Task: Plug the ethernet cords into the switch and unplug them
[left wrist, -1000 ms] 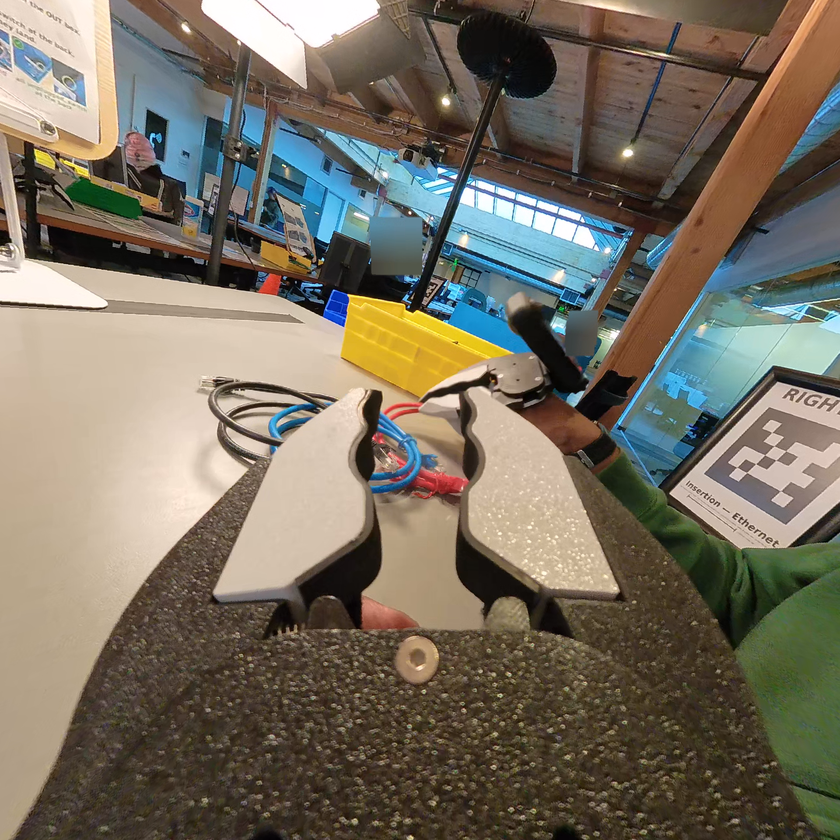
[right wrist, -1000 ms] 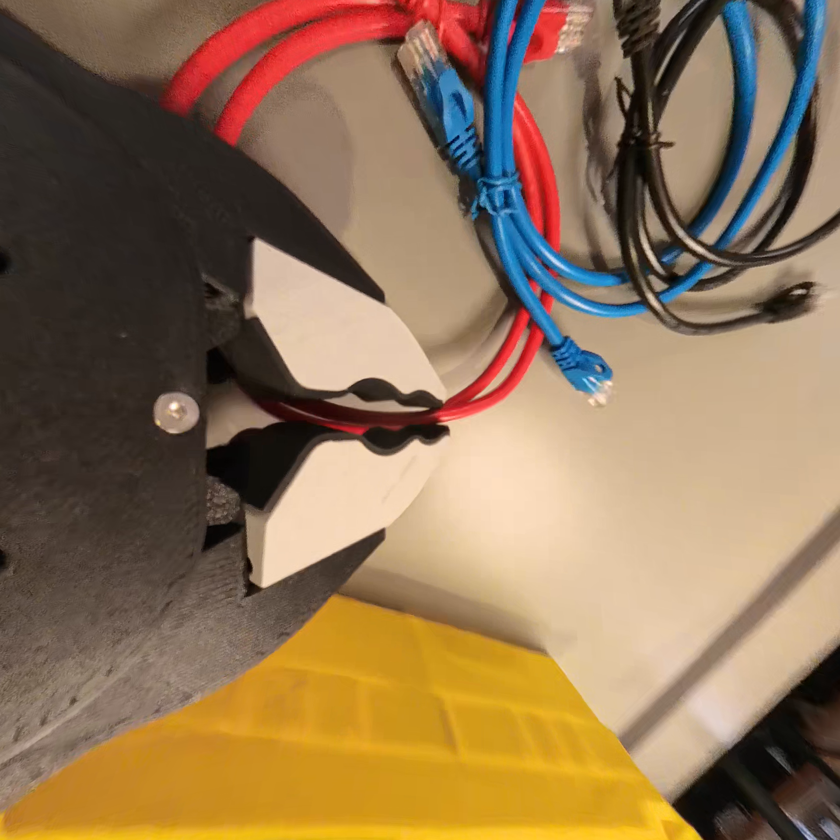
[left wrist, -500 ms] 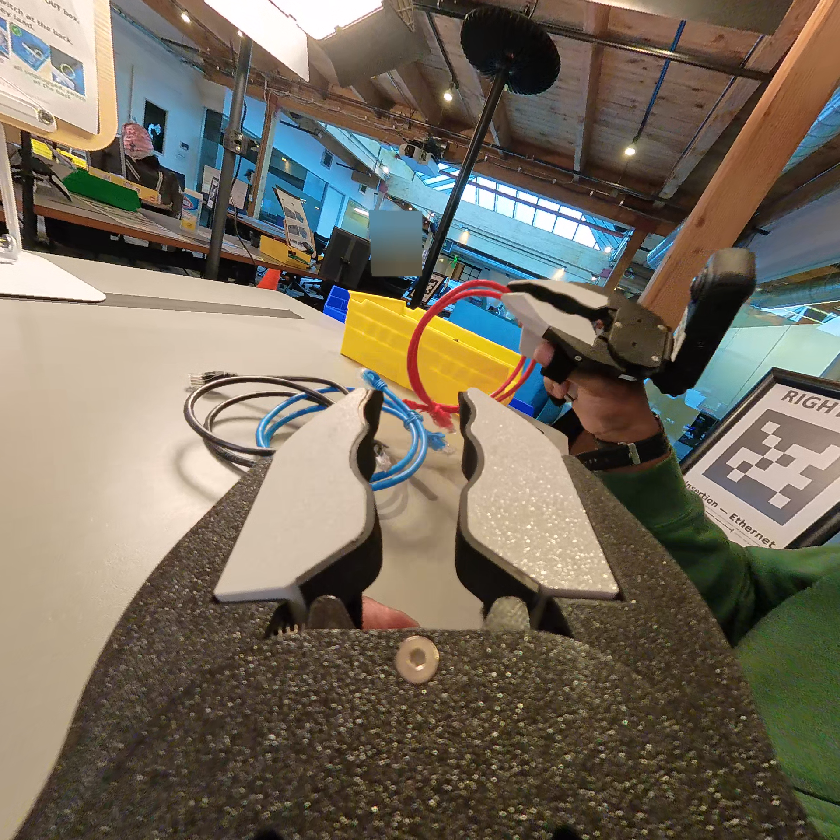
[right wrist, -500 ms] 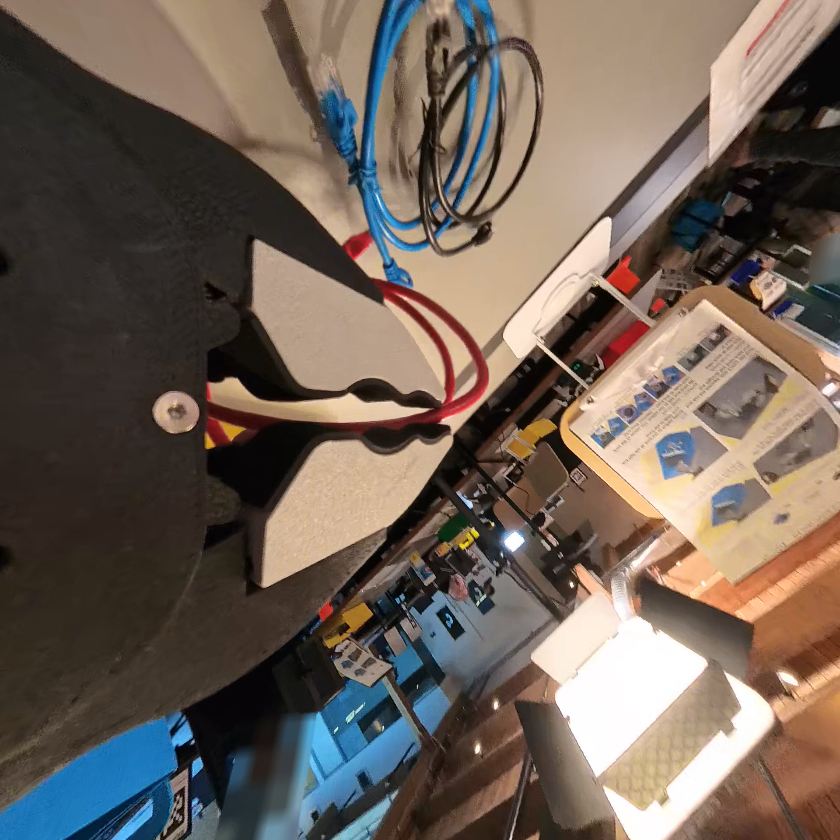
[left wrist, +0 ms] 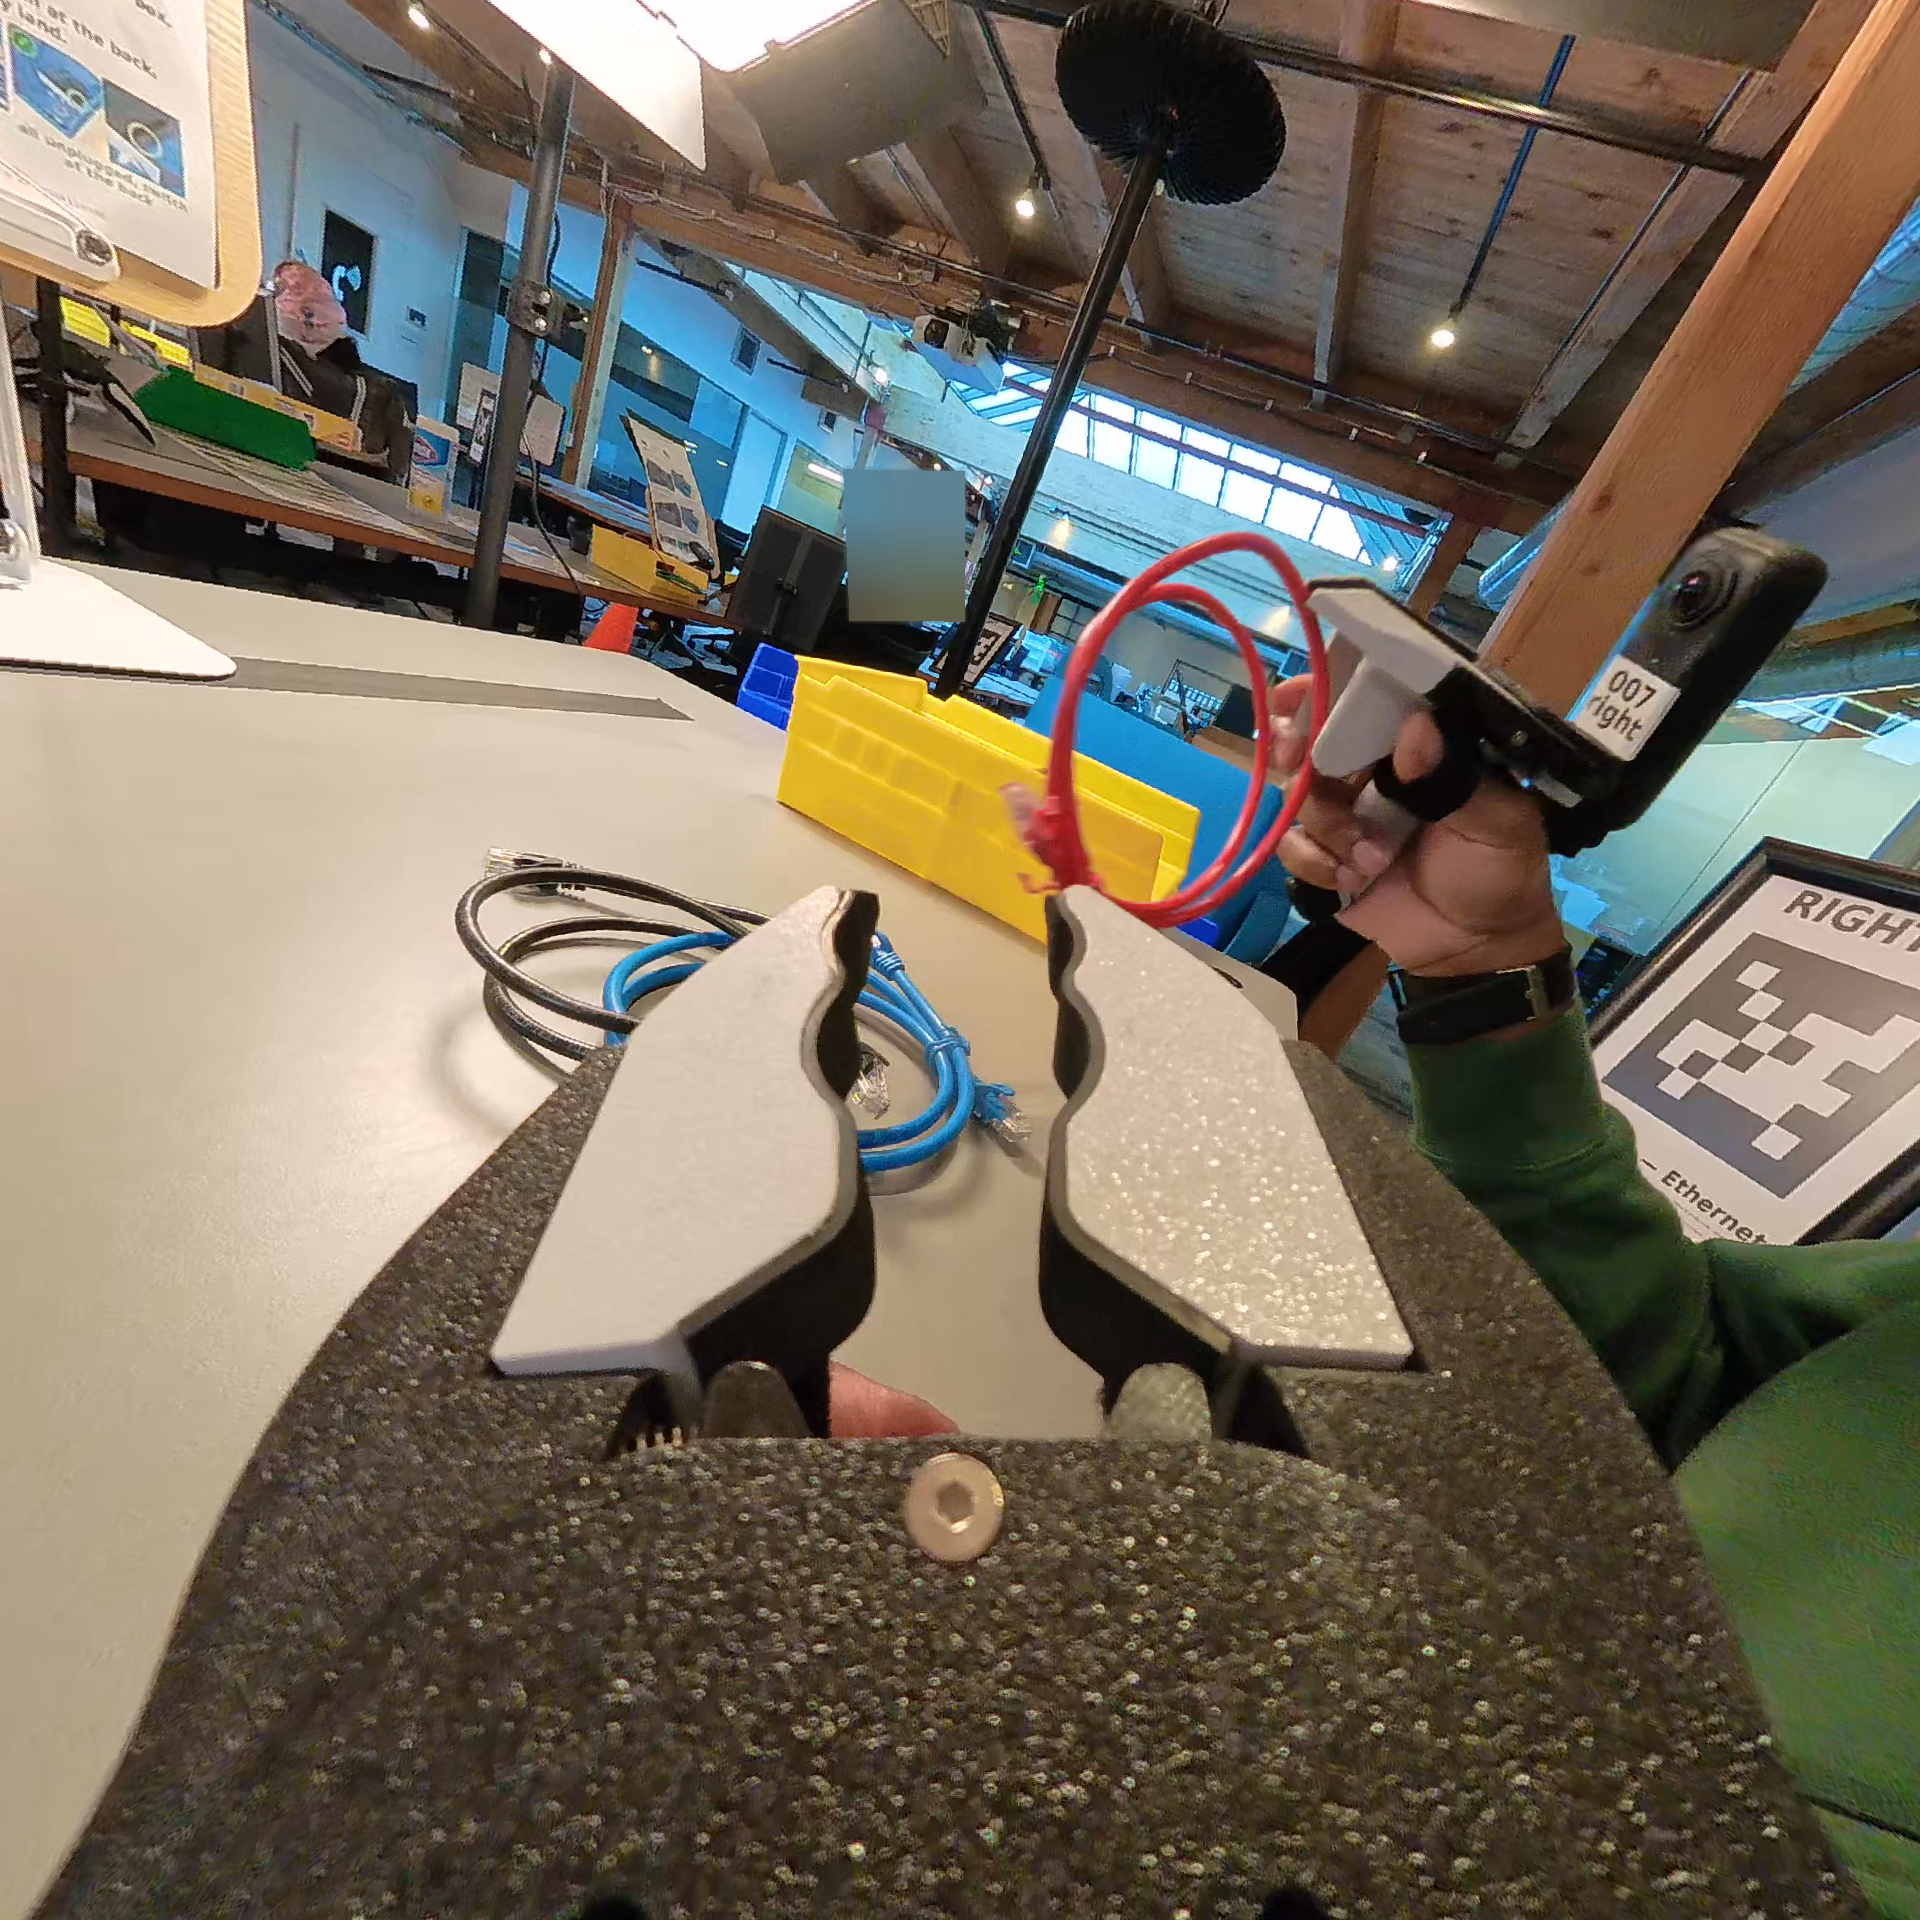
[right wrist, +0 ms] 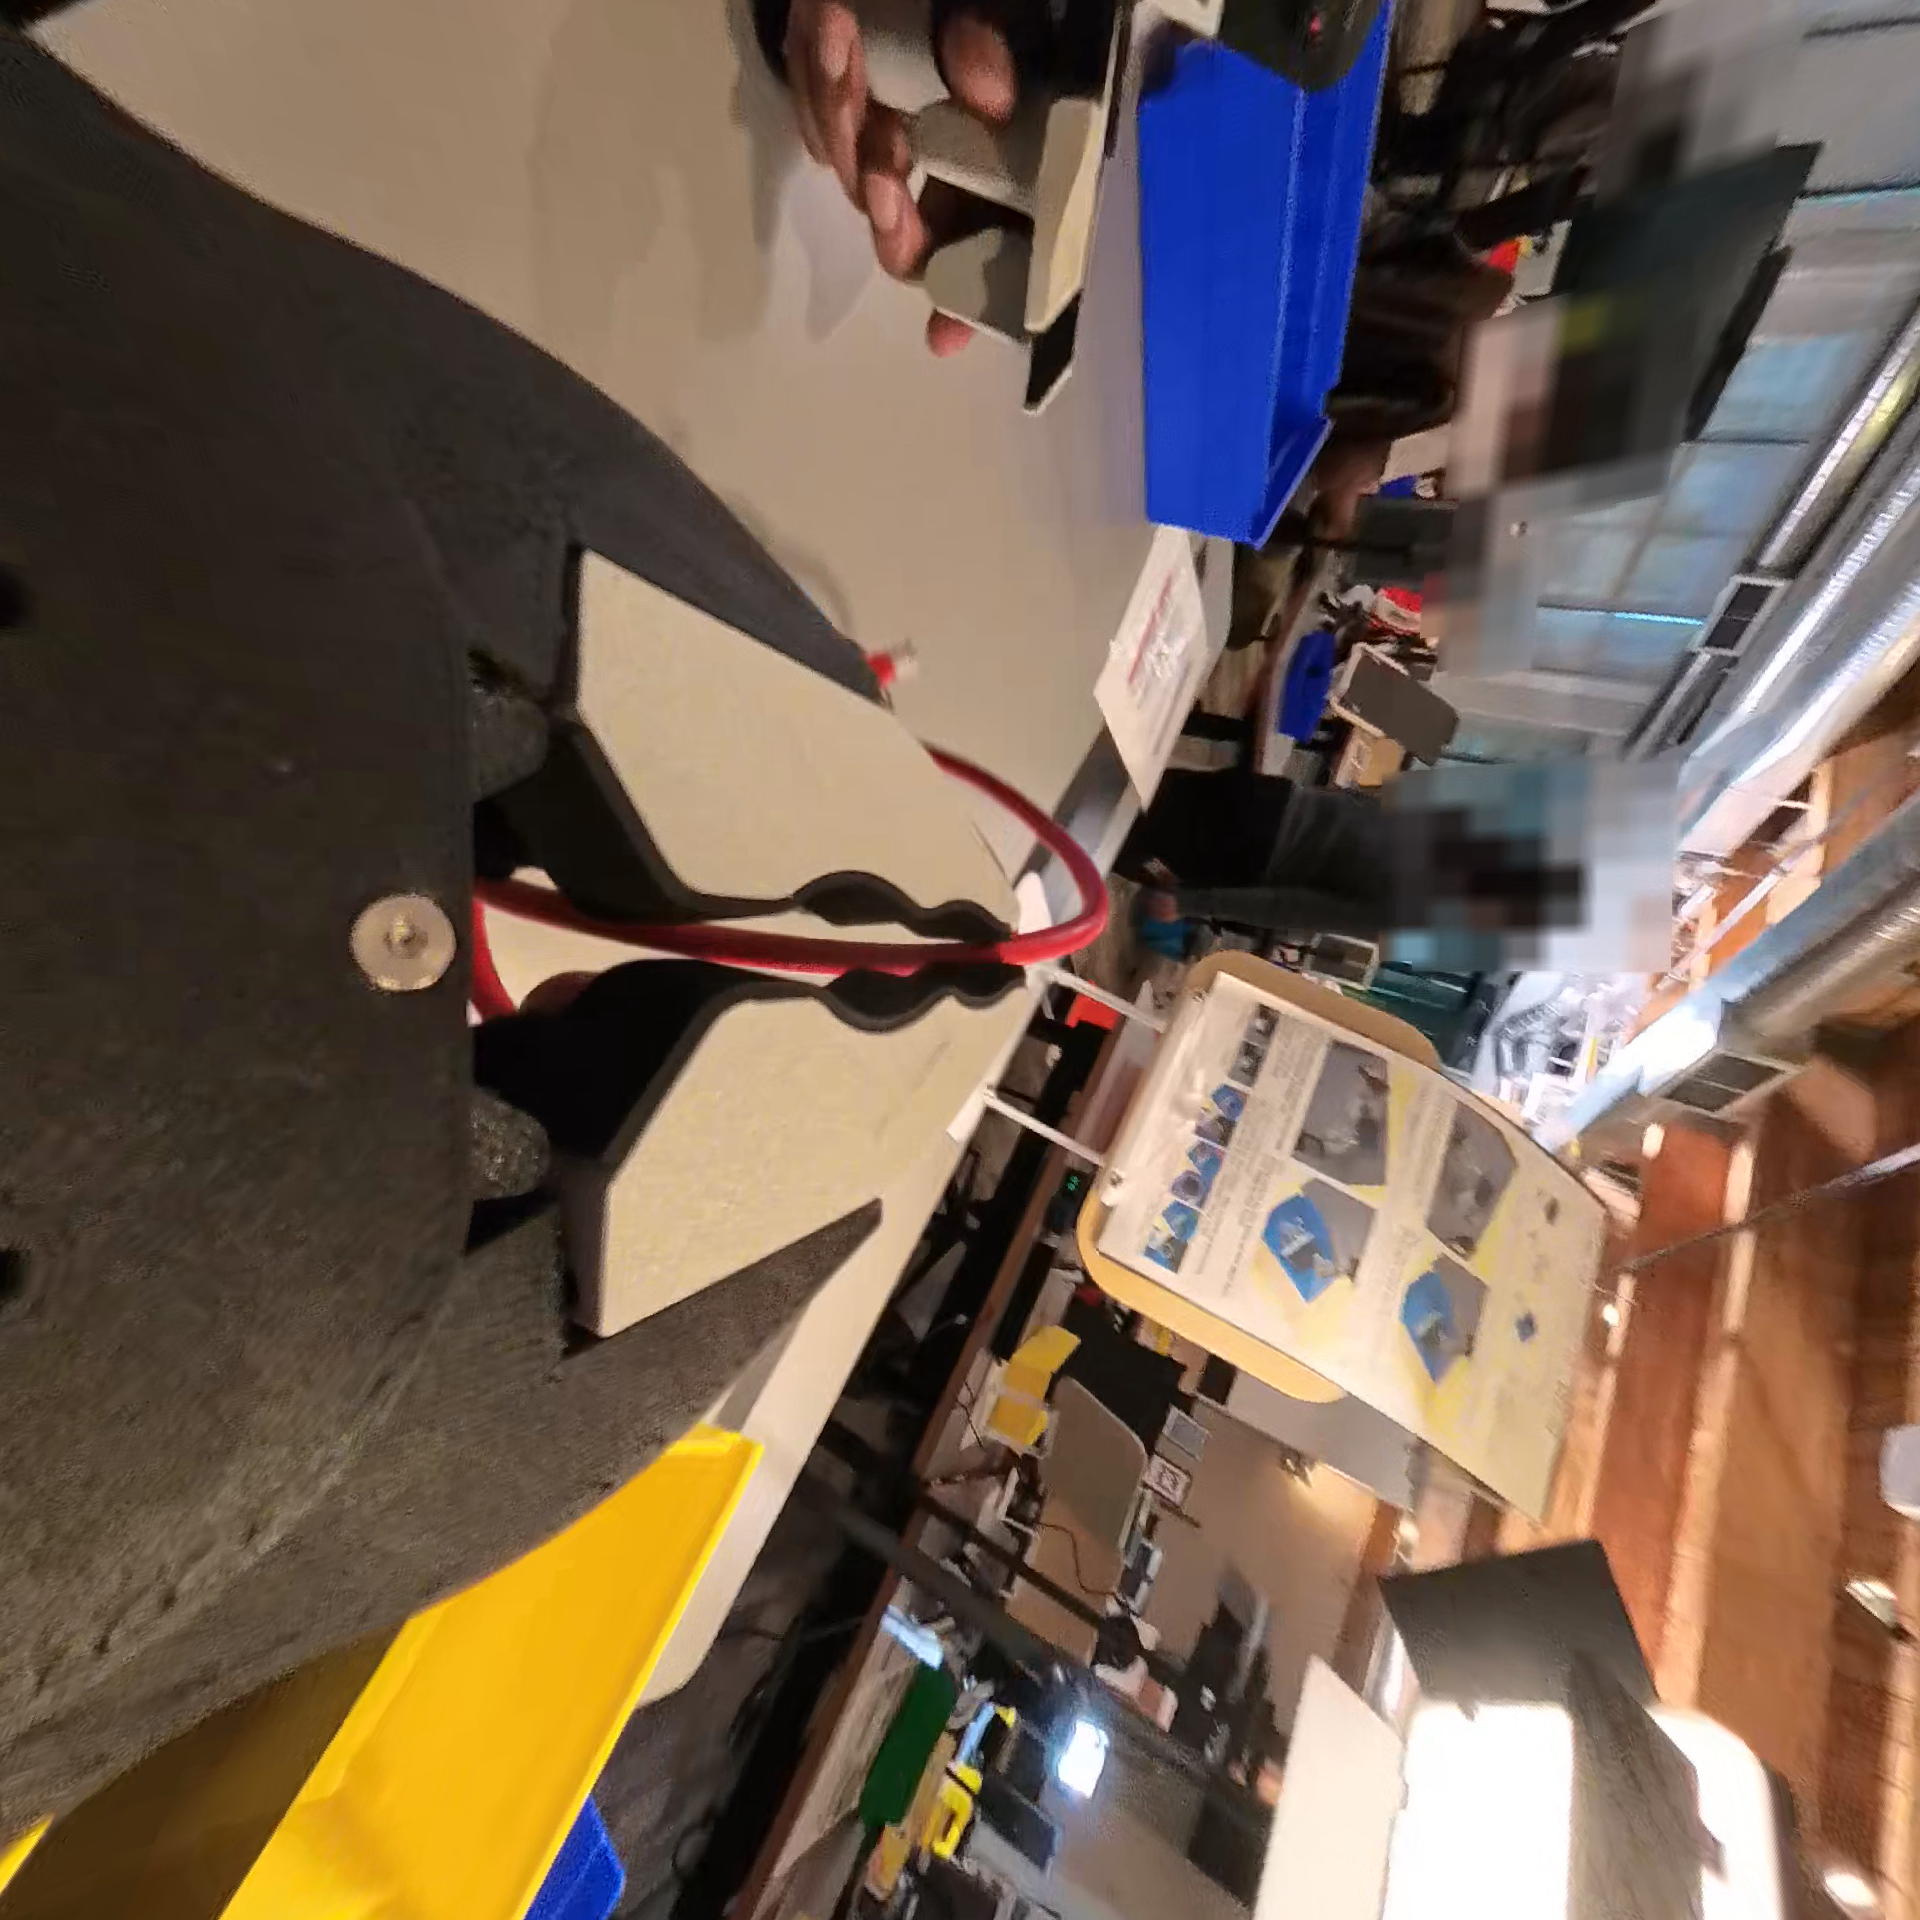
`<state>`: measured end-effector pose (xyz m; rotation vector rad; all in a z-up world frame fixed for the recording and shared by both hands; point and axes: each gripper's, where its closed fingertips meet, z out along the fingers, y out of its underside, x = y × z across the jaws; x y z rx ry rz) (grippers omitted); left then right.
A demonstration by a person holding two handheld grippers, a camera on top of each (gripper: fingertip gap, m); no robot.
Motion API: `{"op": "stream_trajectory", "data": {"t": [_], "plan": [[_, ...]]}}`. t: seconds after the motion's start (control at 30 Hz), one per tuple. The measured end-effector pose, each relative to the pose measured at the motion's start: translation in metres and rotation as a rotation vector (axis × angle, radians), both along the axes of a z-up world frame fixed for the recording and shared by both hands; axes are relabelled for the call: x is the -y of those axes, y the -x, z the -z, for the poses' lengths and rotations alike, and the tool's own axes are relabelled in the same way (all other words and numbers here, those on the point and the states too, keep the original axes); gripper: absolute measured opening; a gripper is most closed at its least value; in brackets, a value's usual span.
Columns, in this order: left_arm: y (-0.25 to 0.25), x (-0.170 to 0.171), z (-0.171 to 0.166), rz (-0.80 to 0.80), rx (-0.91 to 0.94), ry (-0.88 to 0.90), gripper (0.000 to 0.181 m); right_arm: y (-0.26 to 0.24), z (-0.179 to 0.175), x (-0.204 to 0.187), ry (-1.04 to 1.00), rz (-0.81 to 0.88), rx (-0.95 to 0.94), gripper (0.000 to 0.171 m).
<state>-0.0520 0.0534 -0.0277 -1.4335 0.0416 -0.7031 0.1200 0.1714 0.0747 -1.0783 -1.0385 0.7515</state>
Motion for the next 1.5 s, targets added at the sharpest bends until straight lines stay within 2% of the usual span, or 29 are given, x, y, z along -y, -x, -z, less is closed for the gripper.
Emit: {"op": "stream_trajectory", "data": {"t": [0.2, 0.3, 0.4, 0.5, 0.6, 0.7, 0.77, 0.87, 1.1, 1.27, 1.37, 1.5], "plan": [[0.0, 0.001, -0.001, -0.003, 0.001, -0.005, 0.033, -0.049, -0.03, -0.036, -0.022, 0.205, -0.176, 0.0], [0.0, 0.0, 0.0, -0.002, 0.0, -0.003, 0.033, -0.075, -0.025, -0.07, -0.01, 0.332, -0.229, 0.0], [0.0, 0.0, 0.0, -0.004, 0.001, -0.003, 0.033, -0.06, 0.021, -0.091, 0.106, 0.302, -0.031, 0.0], [0.001, 0.001, -0.001, -0.008, 0.007, -0.005, 0.032, -0.031, 0.082, -0.07, 0.221, 0.113, 0.336, 0.013], [0.001, 0.0, 0.0, -0.003, 0.005, 0.004, 0.032, -0.02, 0.145, -0.052, 0.225, 0.042, 0.67, 0.028], [0.001, 0.0, 0.0, -0.002, 0.005, 0.001, 0.032, -0.015, 0.183, -0.037, 0.318, -0.04, 0.822, 0.043], [0.001, 0.0, 0.0, -0.002, 0.006, -0.002, 0.032, -0.018, 0.197, -0.044, 0.359, 0.007, 0.877, 0.048], [0.0, 0.0, 0.0, 0.0, 0.002, -0.002, 0.033, -0.035, 0.222, -0.056, 0.394, 0.103, 1.012, 0.037], [0.0, 0.001, -0.001, -0.001, 0.002, -0.004, 0.032, -0.03, 0.227, -0.037, 0.435, -0.001, 1.04, 0.008], [0.001, 0.001, 0.0, -0.005, 0.005, -0.004, 0.032, -0.021, 0.22, -0.042, 0.344, 0.031, 1.018, 0.006], [0.001, 0.0, 0.0, -0.004, 0.006, 0.0, 0.032, -0.011, 0.193, -0.051, 0.281, 0.074, 0.888, 0.006], [0.0, 0.0, 0.001, 0.001, 0.005, 0.005, 0.032, -0.015, 0.121, -0.074, 0.191, 0.192, 0.55, 0.005]]}}
